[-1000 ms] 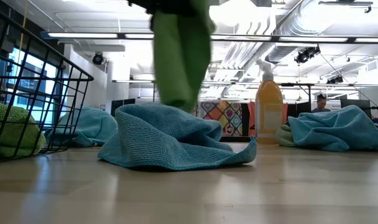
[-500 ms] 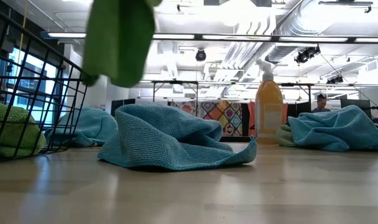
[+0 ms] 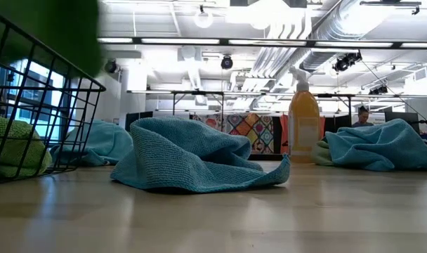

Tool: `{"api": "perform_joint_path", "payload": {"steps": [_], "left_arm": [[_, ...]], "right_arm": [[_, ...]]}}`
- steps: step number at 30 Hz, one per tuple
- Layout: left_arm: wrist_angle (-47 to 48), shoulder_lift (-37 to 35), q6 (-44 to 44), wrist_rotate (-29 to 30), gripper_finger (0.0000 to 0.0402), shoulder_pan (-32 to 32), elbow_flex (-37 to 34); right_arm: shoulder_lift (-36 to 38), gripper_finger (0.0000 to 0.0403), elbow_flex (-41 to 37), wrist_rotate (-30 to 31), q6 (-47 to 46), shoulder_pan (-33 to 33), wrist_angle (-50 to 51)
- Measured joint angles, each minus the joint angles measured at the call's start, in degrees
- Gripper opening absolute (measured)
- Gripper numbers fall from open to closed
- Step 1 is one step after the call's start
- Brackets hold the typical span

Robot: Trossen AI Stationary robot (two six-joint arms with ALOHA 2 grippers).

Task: Sort microfiber towel by color & place in baskets
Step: Put the green microfiber cloth into the black wire basket

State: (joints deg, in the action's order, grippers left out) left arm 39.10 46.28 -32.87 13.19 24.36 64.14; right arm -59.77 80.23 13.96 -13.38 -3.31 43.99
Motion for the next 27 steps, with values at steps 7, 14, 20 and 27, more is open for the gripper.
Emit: {"api": "perform_joint_path", "payload": {"steps": [7,14,20,27], "left_arm": [[8.42,5.44,-13.27,2.78,0.0,14.03,1.12],[14.0,12.47,-15.99,17.66,0.0,19.66,1.12],[14.11,15.66,-14.84,31.52,0.0,20.3,1.12],[6.07,13.05,-19.44,27.14,0.0,22.8,-4.54]], "right_arm": [[-1.11,0.0284,0.0,0.79,-0.32,0.01,-0.04],[-2.21,0.0284,-0.04,1.08,0.27,-0.09,0.01],[-3.12,0.0284,-0.04,1.09,1.4,-0.09,-0.12],[-3.65,0.0284,-0.04,1.09,1.83,-0.09,0.0]]}}
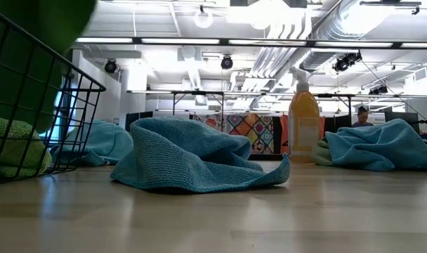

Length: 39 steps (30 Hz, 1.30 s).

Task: Sort microfiber towel by color & place in baskets
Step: Put the green microfiber cloth into the black wire basket

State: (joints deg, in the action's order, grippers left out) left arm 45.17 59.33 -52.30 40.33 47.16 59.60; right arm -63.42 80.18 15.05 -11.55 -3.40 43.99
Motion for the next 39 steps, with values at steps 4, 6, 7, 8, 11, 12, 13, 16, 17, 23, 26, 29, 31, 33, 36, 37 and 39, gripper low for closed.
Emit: {"api": "perform_joint_path", "payload": {"steps": [4,6,7,8,11,12,13,16,17,23,26,29,31,33,36,37,39], "left_arm": [[-1.17,-2.65,-6.39,-4.83,0.0,4.12,-5.06],[0.12,-3.25,-8.6,-6.68,0.0,5.4,-7.23],[0.75,-3.4,-9.04,-7.98,0.0,5.69,-8.4],[1.1,-3.41,-9.06,-9.85,0.0,5.79,-9.6],[1.84,-3.14,-9.58,-18.55,0.0,5.03,-13.13],[2.04,-2.92,-10.29,-22.08,0.0,4.41,-14.2],[2.18,-2.69,-10.86,-25.2,0.0,3.83,-15.09],[3.22,-1.91,-10.45,-31.18,0.0,2.22,-16.09],[3.41,-1.47,-9.6,-32.05,0.0,1.57,-16.09],[3.53,2.39,-0.66,-37.81,0.0,-3.94,-16.09],[2.39,5.46,6.14,-39.22,0.0,-5.69,-16.09],[-0.01,8.61,11.85,-39.4,0.0,-5.9,-16.09],[-0.33,10.96,12.98,-39.36,0.0,-5.84,-16.09],[-1.1,13.28,14.06,-39.33,0.0,-5.84,-16.09],[-3.1,16.53,15.88,-39.49,0.0,-5.86,-16.09],[-3.92,17.53,16.57,-39.75,0.0001,-5.84,-16.09],[-5.24,19.29,16.95,-40.1,0.0001,-5.84,-16.09]], "right_arm": [[0.02,0.0284,0.0,0.0,0.0,0.0,0.02],[0.02,0.0284,0.0,0.0,0.0,0.0,0.02],[0.02,0.0284,0.0,0.0,0.0,0.0,0.02],[0.02,0.0284,0.0,0.01,0.0,0.0,0.02],[0.02,0.0284,0.0,0.98,-0.41,0.0,0.03],[0.02,0.0284,0.0,1.36,-0.46,0.0,0.09],[0.02,0.0284,0.0,1.49,-0.46,0.0,0.13],[0.02,0.0284,0.0,1.53,-0.44,0.0,0.13],[0.02,0.0284,0.0,1.51,-0.44,0.0,0.13],[0.02,0.0284,0.0,1.51,-0.42,0.0,0.18],[0.02,0.0284,0.0,1.53,-0.01,0.0,0.43],[0.02,0.0284,0.0,1.52,0.0,0.0,1.24],[0.02,0.0284,0.0,1.53,0.0,0.0,2.03],[0.02,0.0284,0.0,1.53,0.0,0.0,3.0],[0.02,0.0284,0.0,1.53,0.02,0.0,4.24],[0.02,0.0284,0.0,1.53,0.02,0.0,4.66],[0.02,0.0284,0.0,1.53,0.02,0.0,5.09]]}}
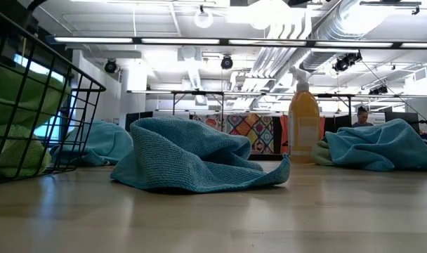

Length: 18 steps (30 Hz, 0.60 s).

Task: Sort microfiber towel by color & place in baskets
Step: Put the green microfiber cloth into the black wire basket

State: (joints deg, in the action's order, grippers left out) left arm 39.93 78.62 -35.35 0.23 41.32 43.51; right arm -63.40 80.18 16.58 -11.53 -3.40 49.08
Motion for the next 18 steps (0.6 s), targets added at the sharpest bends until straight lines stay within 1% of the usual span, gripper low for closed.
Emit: {"api": "perform_joint_path", "payload": {"steps": [3,8,11,15,18], "left_arm": [[-1.47,2.0,0.02,-0.02,0.0008,0.0,0.0],[-2.69,2.83,-0.87,-0.58,0.005,-0.11,0.0],[-2.77,2.81,-1.28,-3.27,0.0085,-0.11,0.0],[-2.55,2.81,-4.67,-6.93,0.0133,-0.11,0.15],[-2.56,2.81,-5.6,-9.87,0.0166,-0.5,1.05]], "right_arm": [[0.0,0.0284,0.0,-0.02,0.15,0.0,0.59],[0.0,0.0284,0.0,0.0,1.3,0.0,1.33],[0.0,0.0284,0.0,0.0,1.51,0.0,1.34],[0.0,0.0284,0.0,0.0,1.51,0.0,1.34],[0.0,0.0284,0.0,0.0,1.51,0.0,1.34]]}}
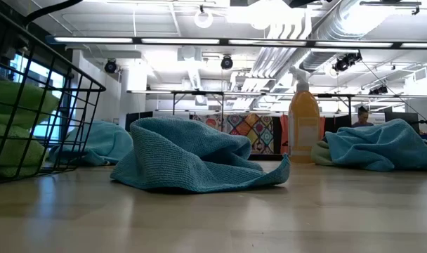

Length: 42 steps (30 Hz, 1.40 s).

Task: Sort microfiber towel by color & place in baskets
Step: Put the green microfiber cloth into the black wire basket, then put the blue microfiber cloth into the transparent bin

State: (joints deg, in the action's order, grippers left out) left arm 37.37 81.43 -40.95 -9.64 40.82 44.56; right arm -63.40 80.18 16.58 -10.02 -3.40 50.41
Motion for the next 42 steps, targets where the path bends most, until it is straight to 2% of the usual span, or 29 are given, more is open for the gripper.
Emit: {"api": "perform_joint_path", "payload": {"steps": [6,14,24,30,33,37,42], "left_arm": [[0.27,-0.17,-0.41,-4.42,0.0207,-1.99,2.62],[7.14,-4.74,1.1,-4.95,0.0216,-5.11,5.14],[11.43,-17.07,0.5,-5.27,0.0216,-7.07,5.35],[11.7,-23.09,-3.79,-5.04,0.0216,-9.95,5.63],[10.61,-24.18,-3.64,-1.72,0.0216,-13.21,7.97],[10.29,-23.39,1.61,8.47,0.0216,-18.59,13.22],[11.93,-19.7,10.88,17.72,0.0216,-29.73,20.14]], "right_arm": [[0.0,0.0284,0.0,0.0,0.66,0.0,0.0],[0.0,0.0284,0.0,0.0,0.66,0.0,-0.04],[0.02,0.0284,0.0,0.0,1.09,-0.02,-0.04],[0.02,0.0284,0.0,0.0,1.51,-0.02,-0.03],[0.02,0.0284,0.0,0.01,1.92,-0.02,-0.04],[0.02,0.0284,0.0,0.04,2.54,-0.02,-0.07],[0.02,0.0284,0.0,1.96,2.24,-0.02,-0.07]]}}
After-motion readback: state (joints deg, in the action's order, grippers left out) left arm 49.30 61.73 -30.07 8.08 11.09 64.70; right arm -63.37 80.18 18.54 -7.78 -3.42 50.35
